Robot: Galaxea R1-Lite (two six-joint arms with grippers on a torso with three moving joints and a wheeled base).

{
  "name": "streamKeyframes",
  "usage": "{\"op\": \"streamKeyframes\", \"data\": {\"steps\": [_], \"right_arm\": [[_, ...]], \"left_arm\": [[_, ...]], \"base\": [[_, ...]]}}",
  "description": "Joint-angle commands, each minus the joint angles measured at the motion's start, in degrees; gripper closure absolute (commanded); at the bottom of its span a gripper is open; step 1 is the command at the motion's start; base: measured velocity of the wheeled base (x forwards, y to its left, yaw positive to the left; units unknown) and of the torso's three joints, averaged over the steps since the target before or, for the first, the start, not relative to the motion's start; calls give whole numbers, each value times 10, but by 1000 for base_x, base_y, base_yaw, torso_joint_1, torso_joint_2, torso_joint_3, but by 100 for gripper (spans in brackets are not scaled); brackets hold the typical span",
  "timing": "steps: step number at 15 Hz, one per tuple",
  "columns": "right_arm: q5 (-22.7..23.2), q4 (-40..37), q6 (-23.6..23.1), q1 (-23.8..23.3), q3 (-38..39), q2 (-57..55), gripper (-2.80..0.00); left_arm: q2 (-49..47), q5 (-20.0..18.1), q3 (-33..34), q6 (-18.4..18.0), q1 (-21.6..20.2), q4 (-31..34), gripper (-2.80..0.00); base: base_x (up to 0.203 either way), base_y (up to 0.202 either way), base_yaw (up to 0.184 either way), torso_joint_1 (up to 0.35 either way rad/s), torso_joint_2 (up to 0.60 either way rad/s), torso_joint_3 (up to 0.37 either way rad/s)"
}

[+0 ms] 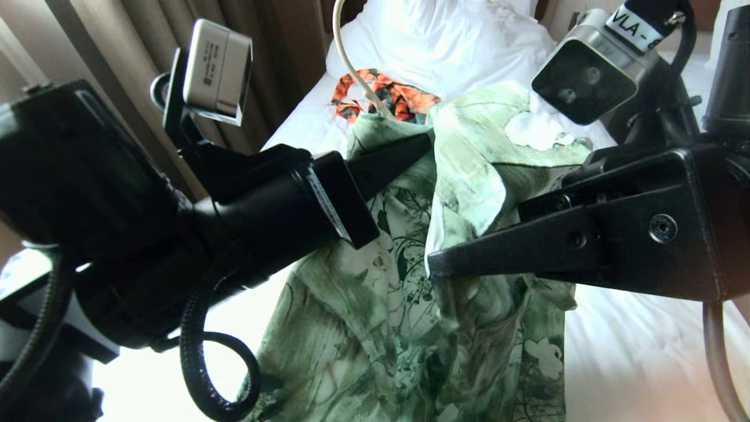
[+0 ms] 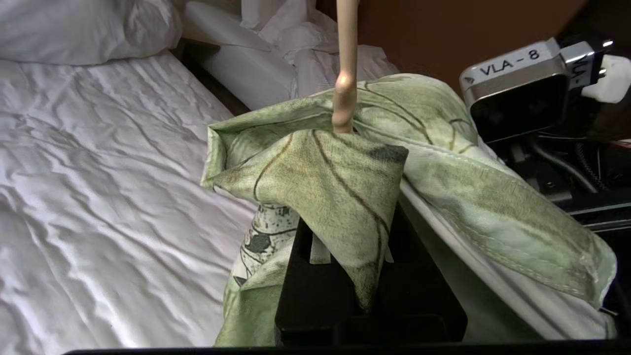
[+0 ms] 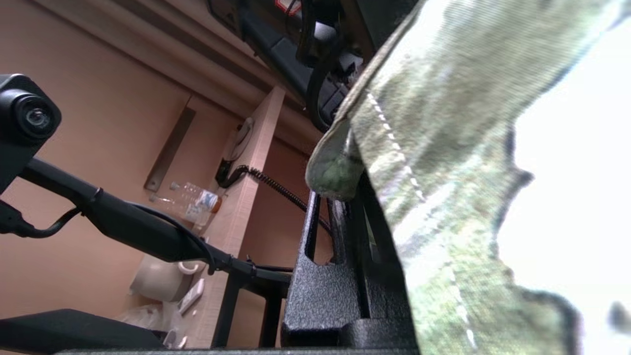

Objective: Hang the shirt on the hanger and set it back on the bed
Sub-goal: Hook the other side of the shirt onto the hanger

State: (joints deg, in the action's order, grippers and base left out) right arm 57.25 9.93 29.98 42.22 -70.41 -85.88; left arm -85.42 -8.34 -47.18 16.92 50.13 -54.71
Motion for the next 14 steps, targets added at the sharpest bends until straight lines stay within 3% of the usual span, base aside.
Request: {"op": "streamKeyframes", "data": {"steps": [1, 6, 7, 10, 14], "right_arm": [[3, -3, 2, 4, 4, 4, 0], [-29, -4, -2, 4, 3, 15, 0], [-29, -7, -1, 4, 0, 15, -280], [-30, -32, 0, 8, -1, 35, -280], [-30, -188, 0, 13, -50, 81, -280]], "left_arm": [[11, -1, -7, 1, 1, -3, 0], [25, -1, -6, 2, 10, -3, 0], [27, -1, -7, 1, 10, -3, 0], [32, 0, -13, 2, 9, -3, 0], [32, 0, -23, 1, 9, -2, 0]], "base": [[0, 0, 0, 0, 0, 0], [0, 0, 0, 0, 0, 0], [0, 0, 0, 0, 0, 0], [0, 0, 0, 0, 0, 0], [0, 0, 0, 0, 0, 0]]}}
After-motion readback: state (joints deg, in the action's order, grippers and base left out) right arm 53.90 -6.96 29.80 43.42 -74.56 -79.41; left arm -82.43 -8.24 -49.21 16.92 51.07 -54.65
